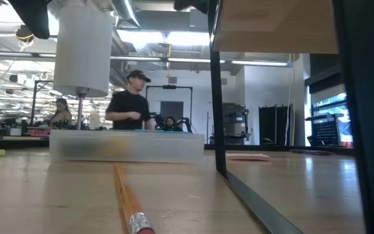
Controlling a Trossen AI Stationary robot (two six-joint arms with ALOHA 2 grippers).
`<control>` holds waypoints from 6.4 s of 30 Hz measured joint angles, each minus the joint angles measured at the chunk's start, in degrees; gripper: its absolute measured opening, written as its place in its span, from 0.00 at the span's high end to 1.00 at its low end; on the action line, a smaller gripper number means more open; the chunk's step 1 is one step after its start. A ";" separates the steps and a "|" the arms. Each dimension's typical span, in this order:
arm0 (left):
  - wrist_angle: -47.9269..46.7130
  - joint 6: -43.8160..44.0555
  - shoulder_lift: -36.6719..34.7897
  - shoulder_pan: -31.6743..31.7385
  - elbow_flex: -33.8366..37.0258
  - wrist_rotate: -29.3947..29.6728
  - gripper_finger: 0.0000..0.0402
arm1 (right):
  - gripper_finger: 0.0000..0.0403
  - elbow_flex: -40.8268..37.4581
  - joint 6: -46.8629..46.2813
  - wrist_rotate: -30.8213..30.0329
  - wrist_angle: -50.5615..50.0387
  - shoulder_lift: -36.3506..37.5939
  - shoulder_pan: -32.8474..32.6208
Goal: Pack school essentials
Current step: Put the yellow eraser into the blue supply box
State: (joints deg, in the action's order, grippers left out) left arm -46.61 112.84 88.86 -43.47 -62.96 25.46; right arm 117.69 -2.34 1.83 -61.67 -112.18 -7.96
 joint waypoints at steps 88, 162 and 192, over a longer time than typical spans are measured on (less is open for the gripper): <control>23.20 0.80 9.87 14.69 0.03 -11.07 0.02 | 0.92 0.00 17.82 13.26 5.98 0.09 2.48; 14.67 16.66 23.89 20.86 -10.97 -20.17 0.03 | 0.92 -0.02 17.82 13.24 8.76 0.11 2.50; -11.48 13.92 10.28 6.99 -13.07 -11.76 0.03 | 0.92 -0.02 17.80 13.25 11.45 0.11 2.49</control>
State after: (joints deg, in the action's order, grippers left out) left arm -58.09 126.75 99.14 -36.48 -76.03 13.70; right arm 117.67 15.46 15.08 -50.22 -112.07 -5.46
